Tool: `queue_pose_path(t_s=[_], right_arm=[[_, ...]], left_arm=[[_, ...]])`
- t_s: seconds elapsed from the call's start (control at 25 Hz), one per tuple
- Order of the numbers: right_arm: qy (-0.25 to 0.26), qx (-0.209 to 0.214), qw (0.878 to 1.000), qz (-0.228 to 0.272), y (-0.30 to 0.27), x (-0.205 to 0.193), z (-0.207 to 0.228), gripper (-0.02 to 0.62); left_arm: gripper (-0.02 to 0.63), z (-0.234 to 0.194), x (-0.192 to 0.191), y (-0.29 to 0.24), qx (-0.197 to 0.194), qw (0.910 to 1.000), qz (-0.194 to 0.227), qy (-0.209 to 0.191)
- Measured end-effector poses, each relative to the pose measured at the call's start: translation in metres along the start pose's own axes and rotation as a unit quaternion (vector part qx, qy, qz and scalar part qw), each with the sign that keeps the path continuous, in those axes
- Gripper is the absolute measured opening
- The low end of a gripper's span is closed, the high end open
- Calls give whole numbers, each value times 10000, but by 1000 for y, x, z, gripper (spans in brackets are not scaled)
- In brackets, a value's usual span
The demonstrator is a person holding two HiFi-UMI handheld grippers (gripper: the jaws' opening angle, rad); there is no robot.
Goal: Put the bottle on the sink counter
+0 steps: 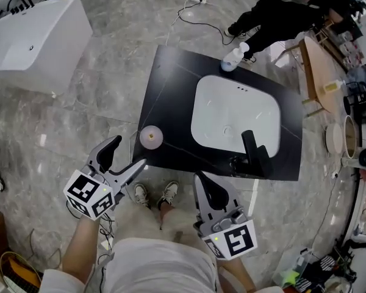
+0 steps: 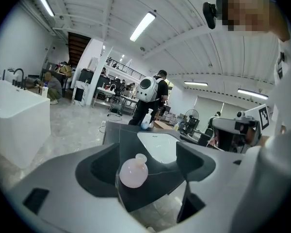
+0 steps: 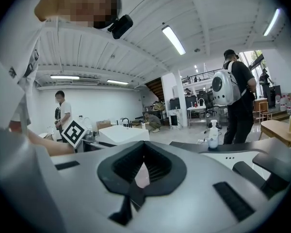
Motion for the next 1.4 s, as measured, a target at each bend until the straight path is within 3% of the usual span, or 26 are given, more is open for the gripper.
queue_pose_path(t_s=[0.12,0.36,0.6,0.88,1.28,1.4], right_arm=[[94,37,9999,112,0,11,-6,11],[217,189,9990,341,4,39,-22,11],[318,189,9976,584,12,62,-20,11],[389,41,9962,780,25,83,-3,11],[382,-82,9947,956,41,112,20,11],[430,-130,9941,990,47,122,24,11]], left_arm=[[326,3,15,13,27,9997,239,3],[138,6,55,48,301,9964,795,-43],[54,10,94,78,783,9886,1253,-275],[15,32,139,111,956,9787,1746,-512],[14,50,192,171,1121,9616,2471,-414],[14,48,199,189,1332,9557,2605,-326]])
Point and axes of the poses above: the fingertips, and each gripper's own axes: y backward along the fingers, z to its right, x out of its top, the point moved 3 cm from there along y, backward along the fingers, and after that the axes turned 3 degrees about -z, right-handed, at the moved point
